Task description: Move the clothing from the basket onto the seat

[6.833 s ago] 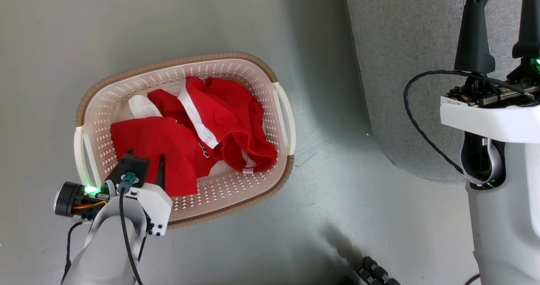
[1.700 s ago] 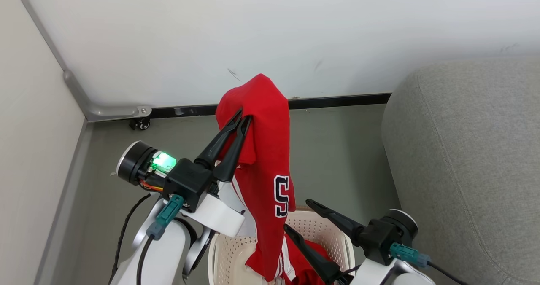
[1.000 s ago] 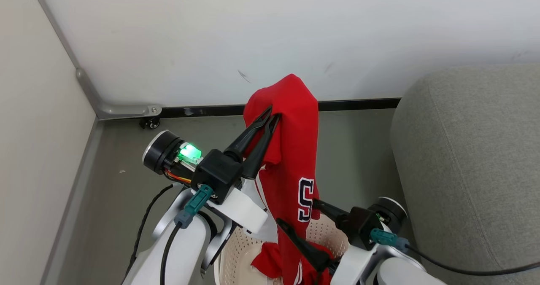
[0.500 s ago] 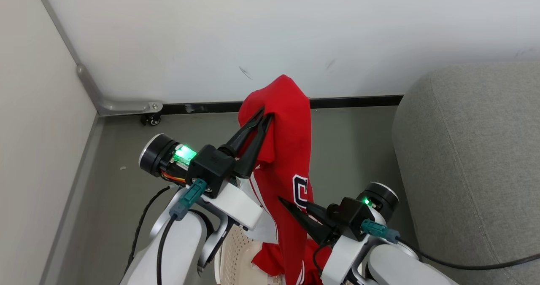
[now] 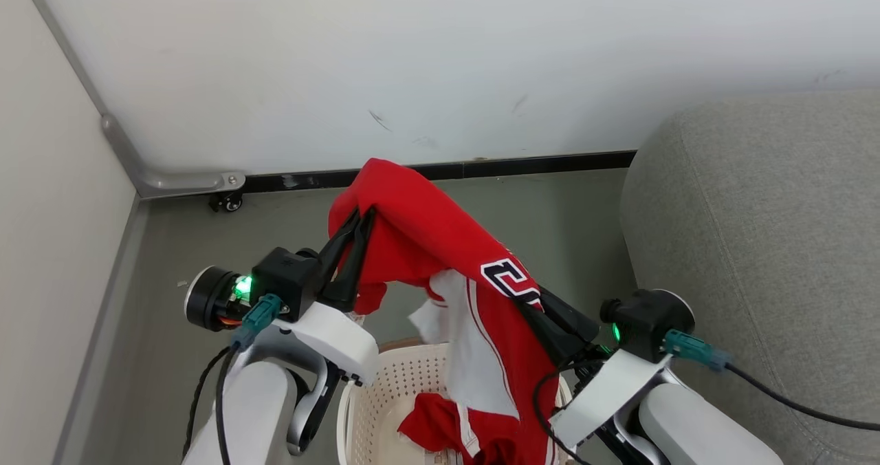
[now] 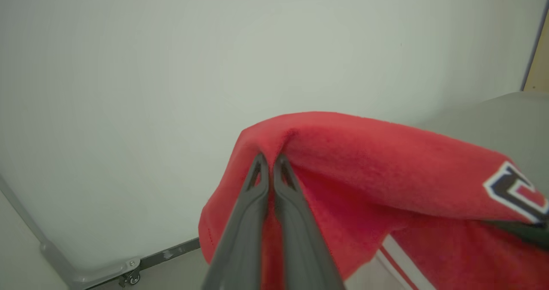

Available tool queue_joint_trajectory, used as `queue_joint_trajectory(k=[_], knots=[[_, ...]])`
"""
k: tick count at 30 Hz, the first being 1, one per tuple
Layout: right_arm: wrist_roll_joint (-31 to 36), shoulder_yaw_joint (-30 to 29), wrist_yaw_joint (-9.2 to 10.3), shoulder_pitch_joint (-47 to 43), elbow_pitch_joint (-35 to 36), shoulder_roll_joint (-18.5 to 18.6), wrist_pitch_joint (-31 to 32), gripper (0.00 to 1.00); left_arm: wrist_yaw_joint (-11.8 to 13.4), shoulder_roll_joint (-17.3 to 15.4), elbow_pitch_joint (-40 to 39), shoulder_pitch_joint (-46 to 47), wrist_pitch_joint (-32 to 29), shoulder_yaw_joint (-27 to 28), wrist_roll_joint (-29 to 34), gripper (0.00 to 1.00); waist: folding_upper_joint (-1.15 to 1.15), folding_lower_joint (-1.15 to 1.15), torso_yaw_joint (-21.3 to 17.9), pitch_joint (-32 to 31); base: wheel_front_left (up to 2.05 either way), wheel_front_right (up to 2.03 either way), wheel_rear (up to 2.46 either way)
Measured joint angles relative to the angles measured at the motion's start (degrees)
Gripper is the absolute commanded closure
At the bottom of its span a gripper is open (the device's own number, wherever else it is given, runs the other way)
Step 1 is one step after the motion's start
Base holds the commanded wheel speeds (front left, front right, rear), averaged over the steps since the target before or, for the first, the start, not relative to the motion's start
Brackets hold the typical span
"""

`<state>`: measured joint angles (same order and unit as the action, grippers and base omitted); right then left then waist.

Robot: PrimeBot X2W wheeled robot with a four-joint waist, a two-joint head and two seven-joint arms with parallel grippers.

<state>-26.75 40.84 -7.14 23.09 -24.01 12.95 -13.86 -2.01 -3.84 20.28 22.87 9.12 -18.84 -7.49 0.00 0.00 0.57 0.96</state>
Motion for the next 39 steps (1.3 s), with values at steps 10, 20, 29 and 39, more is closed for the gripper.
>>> queue_joint_trajectory(k=[10, 20, 29, 39], knots=[[-5.9, -4.9, 0.0, -2.1, 5.2, 0.0, -0.3, 1.0, -2.2, 0.4, 2.6, -1.9, 0.2, 0.7, -5.3, 0.0, 0.0, 0.0, -2.1, -0.1, 0.0, 0.0, 0.0], [-6.5, -11.6, 0.01, -4.4, 9.3, 3.2, -0.3, 1.0, -2.1, -1.9, 1.8, -5.7, 3.5, 5.9, -8.1, 0.0, 0.0, 0.0, -4.1, -0.7, 0.0, 0.0, 0.0], [-4.0, -15.5, 0.01, -9.0, 12.3, 5.2, -0.3, 1.0, -2.0, -2.6, -0.7, -6.6, 4.6, 7.3, -8.1, 0.0, 0.0, 0.0, -6.4, -1.3, 0.0, 0.0, 0.0], [-0.7, -20.1, 0.01, -14.2, 16.1, 5.2, -0.3, 1.0, -1.8, -1.8, -2.6, -7.7, 5.0, 7.5, -8.1, 0.0, 0.0, 0.0, -10.1, -2.0, 0.0, 0.0, 0.0]])
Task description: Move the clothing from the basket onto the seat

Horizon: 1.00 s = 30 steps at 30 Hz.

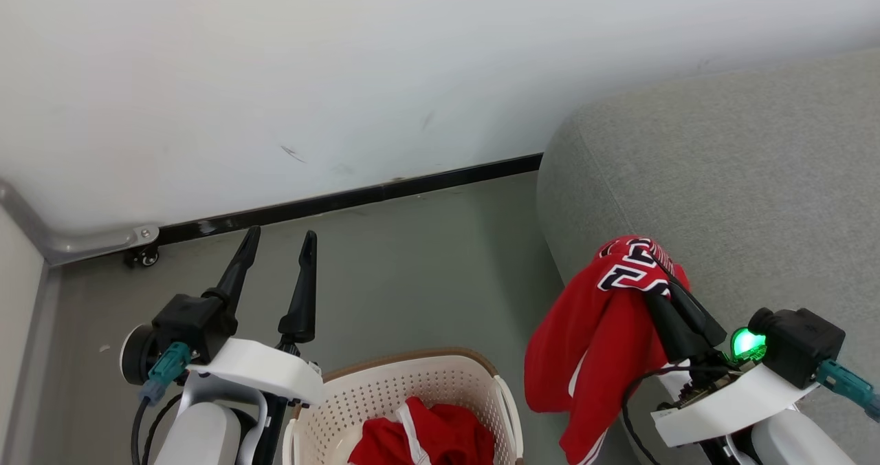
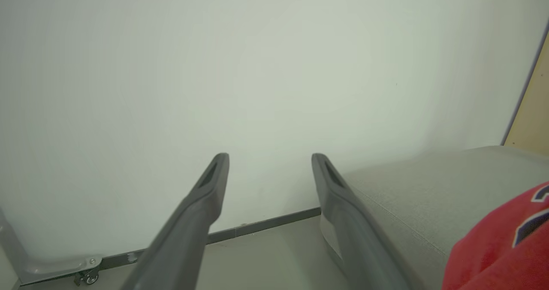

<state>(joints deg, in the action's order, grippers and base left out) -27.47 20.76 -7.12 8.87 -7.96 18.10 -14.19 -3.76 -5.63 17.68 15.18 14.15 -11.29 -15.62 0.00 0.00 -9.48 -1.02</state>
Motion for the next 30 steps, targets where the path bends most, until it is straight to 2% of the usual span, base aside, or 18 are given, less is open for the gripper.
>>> queue_joint_trajectory(k=[11, 20, 26, 30], knots=[[2.7, -4.2, 0.0, -4.7, 3.4, -1.1, 0.1, 1.0, 0.0, 0.5, -1.2, -2.2, 0.0, -0.2, 0.0, 0.0, 0.0, 0.0, -4.7, -0.5, 0.0, 0.0, 0.0], [5.1, -4.9, 0.0, -5.2, 4.9, -1.3, 2.3, 1.0, 0.8, 0.5, -4.4, -3.4, 0.0, 1.3, 0.3, 0.0, 0.0, 0.0, -8.0, -0.5, 0.0, 0.0, 0.0], [5.7, -7.5, 0.0, -0.5, 5.9, -1.0, 3.2, 1.0, 1.8, -0.2, -7.6, -4.1, 0.1, 2.9, 1.3, 0.0, 0.0, 0.0, -8.9, 0.6, 0.0, 0.0, 0.0], [6.5, -9.7, 0.01, 5.1, 6.0, 0.9, 4.2, 1.0, 2.4, -0.7, -9.7, -4.6, 0.1, 3.7, 1.8, 0.0, 0.0, 0.0, -8.8, 1.6, 0.0, 0.0, 0.0]])
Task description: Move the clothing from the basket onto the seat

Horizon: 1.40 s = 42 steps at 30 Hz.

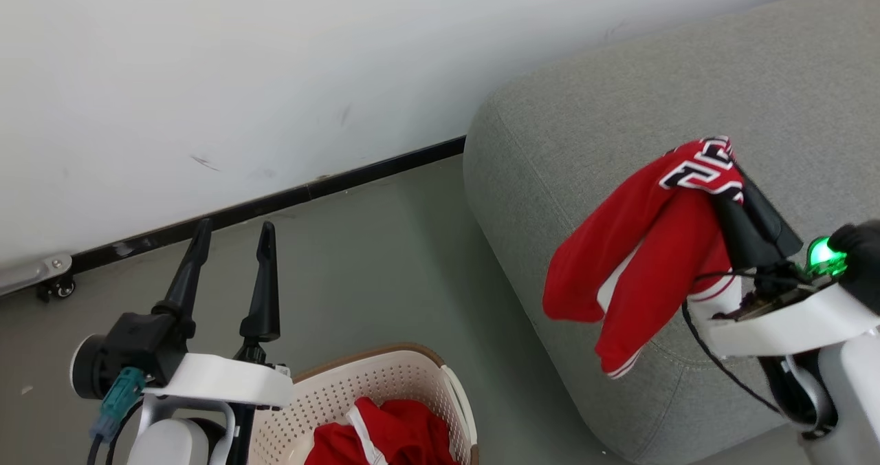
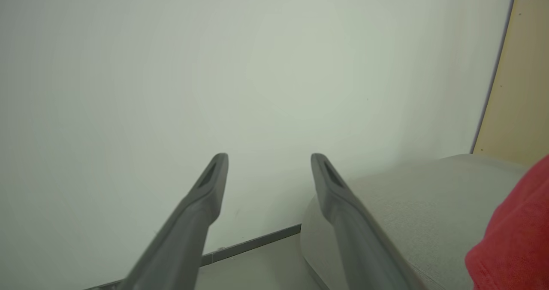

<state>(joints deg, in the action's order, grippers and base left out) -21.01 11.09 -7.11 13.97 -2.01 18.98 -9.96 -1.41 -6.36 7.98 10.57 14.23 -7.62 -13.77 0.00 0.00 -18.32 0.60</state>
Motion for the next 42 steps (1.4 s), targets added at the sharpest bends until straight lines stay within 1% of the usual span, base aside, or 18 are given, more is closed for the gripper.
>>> queue_joint_trajectory(k=[5, 10, 11, 15, 18, 23, 25, 29, 34, 37, 40, 42], knots=[[-0.6, -3.5, -0.02, 6.8, -0.9, 1.1, 1.6, 1.0, 1.1, -0.7, -3.1, -0.1, 0.4, 1.0, 0.5, 0.0, 0.0, 0.0, 0.5, 1.5, 0.0, 0.0, 0.0], [-0.8, -6.4, -0.02, 14.6, -4.5, 3.3, 4.5, 1.0, 1.9, -1.3, -5.2, -1.8, 0.4, 1.3, 1.5, 0.0, 0.0, 0.0, 1.1, 3.3, 0.0, 0.0, 0.0], [-0.8, -6.4, -0.02, 14.6, -4.5, 3.3, 4.5, 1.0, 1.9, -1.3, -5.2, -1.8, 0.4, 1.3, 1.5, 0.0, 0.0, 0.0, 1.1, 3.3, 0.0, 0.0, 0.0], [-3.0, -9.7, -0.02, 19.9, -8.5, 4.0, 6.7, 1.0, 2.4, -2.1, -7.0, -2.1, 0.4, 1.8, 1.7, 0.0, 0.0, 0.0, 1.8, 4.9, 0.0, 0.0, 0.0], [-3.3, -12.5, -0.02, 23.4, -11.8, 5.5, 7.8, 1.0, 2.4, -2.3, -8.3, -2.1, 0.4, 1.8, 1.9, 0.0, 0.0, 0.0, 2.4, 6.2, 0.0, 0.0, 0.0], [-1.2, -14.9, -0.02, 28.4, -16.6, 9.4, 9.3, 1.0, 2.5, -2.7, -10.3, -2.1, -0.2, 1.5, 3.0, 0.0, 0.0, 0.0, 3.5, 8.6, 0.0, 0.0, 0.0], [-0.4, -15.8, -0.02, 29.9, -18.6, 10.3, 9.7, 1.0, 2.9, -3.0, -11.0, -2.1, -0.5, 1.4, 3.4, 0.0, 0.0, 0.0, 4.1, 9.6, 0.0, 0.0, 0.0], [0.4, -18.8, -0.02, 32.2, -22.7, 11.3, 9.9, 1.0, 2.9, -4.1, -12.5, -2.1, -1.2, 1.2, 3.6, 0.0, 0.0, 0.0, 5.3, 11.5, 0.0, 0.0, 0.0], [0.7, -22.6, -0.02, 35.8, -27.6, 12.6, 9.8, 1.0, 2.7, -4.4, -14.3, -1.7, -2.5, 0.3, 4.4, 0.0, 0.0, 0.0, 6.9, 13.9, 0.0, 0.0, 0.0], [0.4, -25.3, -0.02, 37.9, -30.4, 12.7, 9.3, 1.0, 1.9, -4.7, -15.0, -0.5, -3.2, -0.2, 4.4, 0.0, 0.0, 0.0, 7.8, 15.4, 0.0, 0.0, 0.0], [1.0, -28.4, -0.02, 39.8, -33.3, 12.9, 8.1, 1.0, 1.6, -4.7, -15.8, 1.1, -3.7, -0.9, 4.5, 0.0, 0.0, 0.0, 8.9, 17.3, 0.0, 0.0, 0.0], [2.0, -28.6, 0.0, 40.9, -35.3, 13.3, 8.0, 1.0, 1.4, -4.7, -16.0, 1.7, -4.5, -1.1, 4.5, 0.0, 0.0, 0.0, 9.4, 18.2, 0.0, 0.0, 0.0]])
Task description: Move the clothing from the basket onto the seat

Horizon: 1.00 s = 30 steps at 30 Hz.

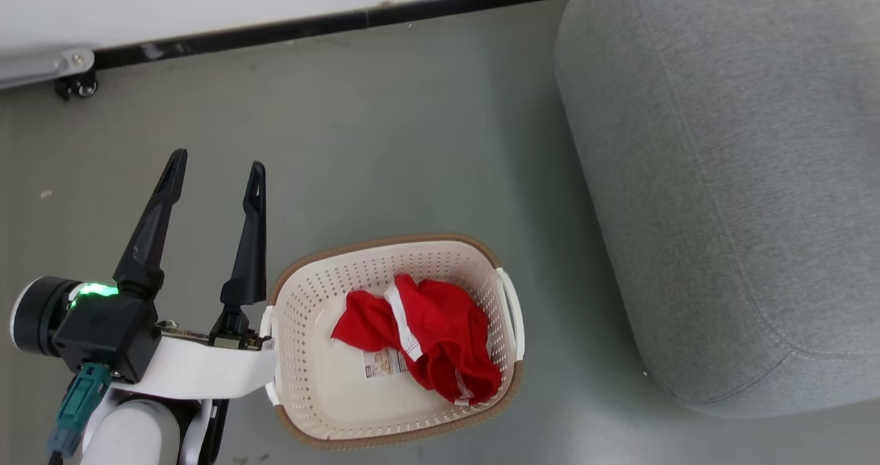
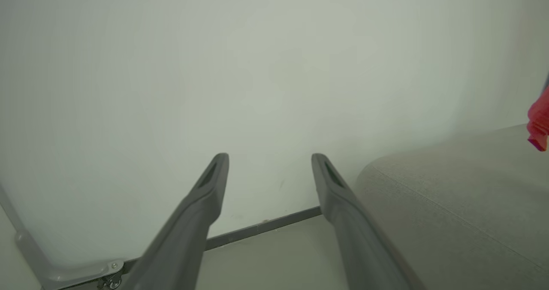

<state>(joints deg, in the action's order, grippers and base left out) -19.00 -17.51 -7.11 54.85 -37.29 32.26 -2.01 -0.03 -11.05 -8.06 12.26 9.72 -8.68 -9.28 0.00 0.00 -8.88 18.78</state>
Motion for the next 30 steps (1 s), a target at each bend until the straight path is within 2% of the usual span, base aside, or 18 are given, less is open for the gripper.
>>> queue_joint_trajectory(k=[5, 9, 16, 22, 30], knots=[[4.1, -0.9, -0.01, 0.7, -3.2, 0.2, -0.9, 1.0, 0.0, 0.0, -0.1, 1.3, -0.7, 0.0, 0.0, 0.0, 0.0, 0.0, 1.2, 2.2, 0.0, 0.0, 0.0], [9.2, 1.0, -0.03, 0.7, -4.5, 0.1, -0.9, 1.0, -0.3, -0.3, -0.2, 2.4, -1.2, -0.2, 0.0, 0.0, 0.0, 0.0, 2.1, 3.7, 0.0, 0.0, 0.0], [11.2, 0.7, -0.04, 2.3, -9.2, -2.6, -2.5, 1.0, -0.8, -0.9, -0.2, 3.9, -2.2, -0.9, 0.4, 0.0, 0.0, 0.0, 3.4, 5.7, 0.0, 0.0, 0.0], [13.4, -0.9, -0.04, -1.6, -14.0, -5.7, -3.7, 1.0, -1.6, -0.8, -0.1, 4.6, -2.7, -2.0, 0.5, 0.0, 0.0, 0.0, 4.1, 6.9, 0.0, 0.0, 0.0], [14.2, -3.9, -0.04, -5.6, -20.0, -6.9, -4.3, 1.0, -2.0, -0.8, 0.3, 4.8, -3.4, -2.7, 0.6, 0.0, 0.0, 0.0, 4.0, 8.2, 0.0, 0.0, 0.0]])
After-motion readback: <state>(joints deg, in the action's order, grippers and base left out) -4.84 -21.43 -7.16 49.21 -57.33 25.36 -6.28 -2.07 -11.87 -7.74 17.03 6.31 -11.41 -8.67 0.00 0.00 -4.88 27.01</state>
